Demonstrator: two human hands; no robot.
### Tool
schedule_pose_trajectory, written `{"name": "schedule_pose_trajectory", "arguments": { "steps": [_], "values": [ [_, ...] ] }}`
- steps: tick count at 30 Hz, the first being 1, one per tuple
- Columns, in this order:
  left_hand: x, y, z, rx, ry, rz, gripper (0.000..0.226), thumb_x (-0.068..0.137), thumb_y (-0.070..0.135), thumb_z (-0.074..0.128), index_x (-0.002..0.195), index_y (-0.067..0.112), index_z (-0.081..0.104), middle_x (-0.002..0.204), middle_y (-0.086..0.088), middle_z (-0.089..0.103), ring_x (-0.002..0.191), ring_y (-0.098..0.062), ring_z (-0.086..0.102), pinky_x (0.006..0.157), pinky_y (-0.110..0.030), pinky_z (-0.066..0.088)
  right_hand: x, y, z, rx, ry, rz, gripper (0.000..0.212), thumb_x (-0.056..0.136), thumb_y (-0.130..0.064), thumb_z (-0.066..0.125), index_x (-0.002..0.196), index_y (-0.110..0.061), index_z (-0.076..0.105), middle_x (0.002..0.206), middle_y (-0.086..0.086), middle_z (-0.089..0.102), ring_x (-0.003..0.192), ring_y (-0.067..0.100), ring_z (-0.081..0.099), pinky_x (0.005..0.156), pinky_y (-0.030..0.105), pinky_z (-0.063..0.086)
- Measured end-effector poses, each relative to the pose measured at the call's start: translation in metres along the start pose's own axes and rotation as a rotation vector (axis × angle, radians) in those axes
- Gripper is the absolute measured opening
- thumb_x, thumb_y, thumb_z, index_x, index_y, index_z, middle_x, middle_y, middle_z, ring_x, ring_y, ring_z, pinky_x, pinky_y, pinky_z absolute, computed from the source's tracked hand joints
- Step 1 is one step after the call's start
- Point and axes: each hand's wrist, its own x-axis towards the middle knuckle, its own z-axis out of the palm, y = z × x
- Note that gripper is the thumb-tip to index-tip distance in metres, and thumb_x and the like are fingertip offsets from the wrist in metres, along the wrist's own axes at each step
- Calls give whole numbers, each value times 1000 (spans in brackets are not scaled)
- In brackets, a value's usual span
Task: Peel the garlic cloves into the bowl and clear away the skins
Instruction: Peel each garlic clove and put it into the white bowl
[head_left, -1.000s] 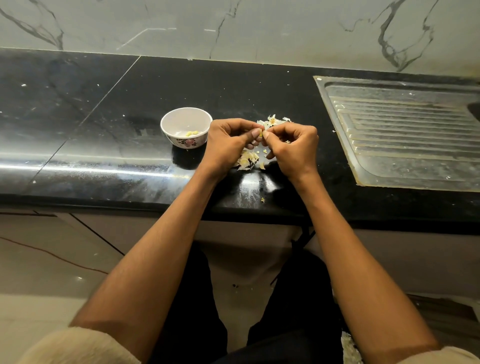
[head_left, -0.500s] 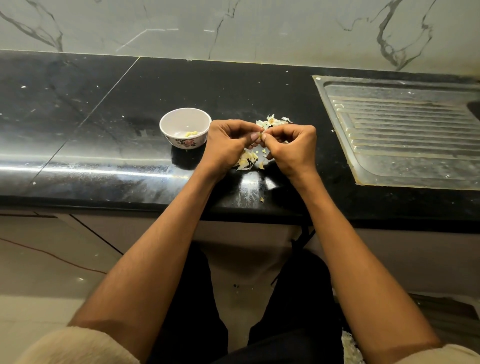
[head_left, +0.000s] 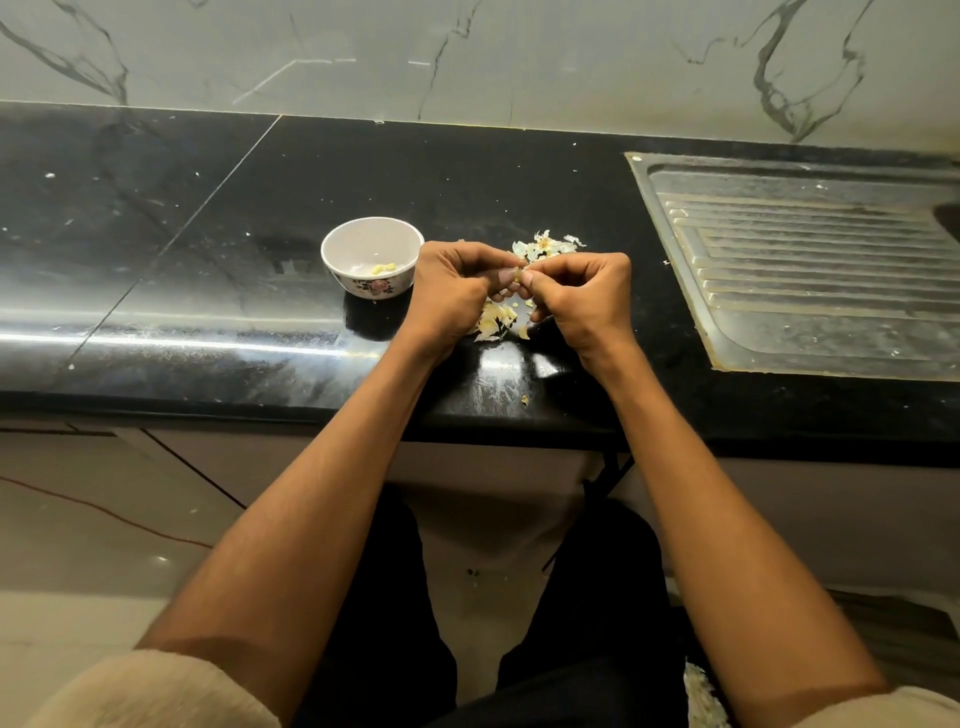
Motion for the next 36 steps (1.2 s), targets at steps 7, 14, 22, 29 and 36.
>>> {"name": "schedule_pose_trajectory", "arguments": {
  "steps": [7,14,22,29,36],
  "values": [
    [-3,3,1,20,-26,1,22,83,-16,70,94,1,79,81,-4,79,79,-16,75,77,-28,61,0,1,1,0,11,0,7,82,3,78,78,-1,79,66,10,74,44,17,63,45,26,51],
    [-3,3,1,7,-52,20,23,83,-16,70,94,3,79,81,-5,78,78,-14,74,74,-24,56,1,3,4,-45,76,-51,6,79,0,77,73,0,77,65,11,74,46,21,66,44,29,53],
    [-2,5,-1,8,-97,6,10,88,2,73,97,-1,77,86,-16,76,71,-15,67,73,-31,55,6,7,8,-203,161,-173,16,76,-14,84,66,-8,74,60,-2,70,50,4,62,50,23,52],
    [-2,3,1,21,-59,-20,5,87,4,76,91,3,74,77,-15,73,67,-15,66,68,-27,54,2,4,8,-270,144,-233,17,76,-18,82,65,-9,72,60,-3,69,50,6,62,50,24,53],
    [-2,2,0,41,-61,-8,10,87,-1,74,84,8,73,76,-9,73,68,-15,67,69,-28,56,1,4,8,-262,150,-226,14,75,-14,82,66,-9,73,61,-3,69,51,4,61,50,24,53]
  ]
}}
